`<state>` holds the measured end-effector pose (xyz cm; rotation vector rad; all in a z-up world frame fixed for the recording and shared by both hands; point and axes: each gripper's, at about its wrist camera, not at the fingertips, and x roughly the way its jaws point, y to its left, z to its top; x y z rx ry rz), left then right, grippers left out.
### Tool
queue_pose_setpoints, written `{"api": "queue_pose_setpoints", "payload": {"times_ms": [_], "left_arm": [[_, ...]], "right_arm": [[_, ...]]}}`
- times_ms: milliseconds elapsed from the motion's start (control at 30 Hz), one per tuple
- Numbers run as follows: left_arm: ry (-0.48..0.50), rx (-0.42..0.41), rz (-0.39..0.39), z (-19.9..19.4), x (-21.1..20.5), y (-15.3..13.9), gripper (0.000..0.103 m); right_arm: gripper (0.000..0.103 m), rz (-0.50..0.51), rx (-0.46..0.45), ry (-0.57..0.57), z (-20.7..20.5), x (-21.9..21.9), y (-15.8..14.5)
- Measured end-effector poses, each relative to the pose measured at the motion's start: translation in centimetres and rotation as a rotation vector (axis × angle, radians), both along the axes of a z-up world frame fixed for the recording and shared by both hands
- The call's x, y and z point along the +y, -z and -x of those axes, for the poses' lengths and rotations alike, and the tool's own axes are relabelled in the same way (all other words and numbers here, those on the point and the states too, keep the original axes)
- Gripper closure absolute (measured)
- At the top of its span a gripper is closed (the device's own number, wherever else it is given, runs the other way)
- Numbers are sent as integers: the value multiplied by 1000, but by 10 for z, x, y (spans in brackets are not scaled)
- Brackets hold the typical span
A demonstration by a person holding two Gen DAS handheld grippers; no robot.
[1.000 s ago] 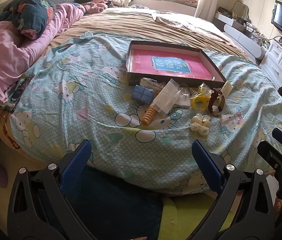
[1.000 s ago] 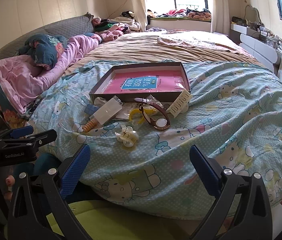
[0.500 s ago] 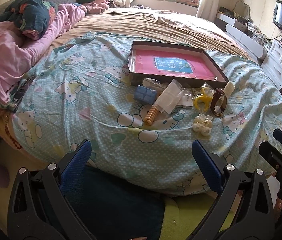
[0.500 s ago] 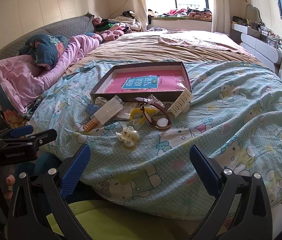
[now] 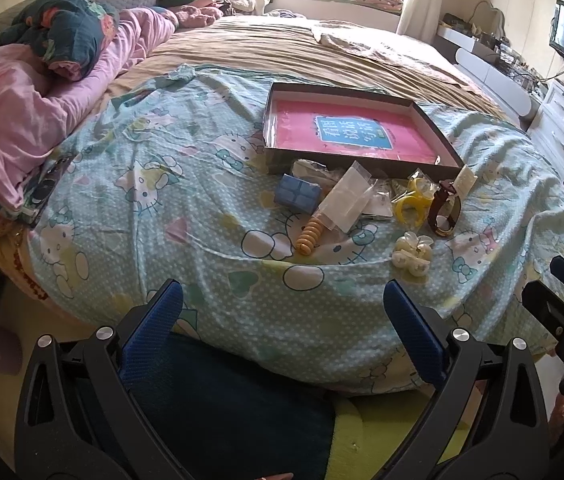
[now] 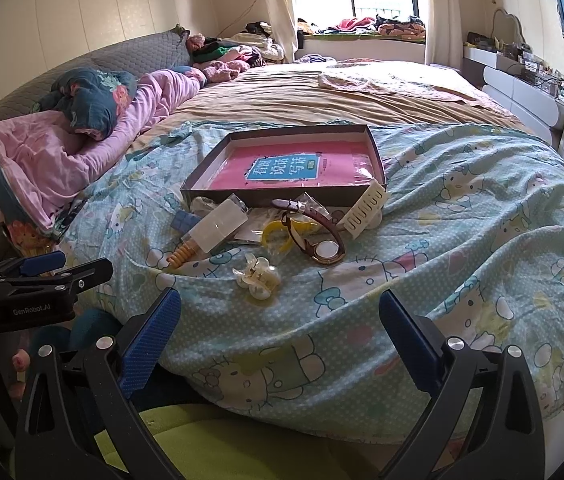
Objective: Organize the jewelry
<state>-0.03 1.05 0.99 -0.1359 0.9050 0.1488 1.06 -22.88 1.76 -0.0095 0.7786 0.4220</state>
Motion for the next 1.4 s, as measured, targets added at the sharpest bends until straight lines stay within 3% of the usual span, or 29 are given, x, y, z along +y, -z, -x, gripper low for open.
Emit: {"api": "queue_pose_setpoints", "payload": {"times_ms": [467,800,1000,1400], "left_arm": [[-55,57,-26,-16,22,18,9],[40,88,5,-41,24,39,9],[94,119,-51,-70,19,56,9],[204,152,-8,-102,8,74,57]], "right_arm": [[4,-2,35,-17,-35,10,3],[4,8,69,-42,-55,19,16],[4,13,83,-29,-68,17,25],[5,85,41,5,-102,18,41]]}}
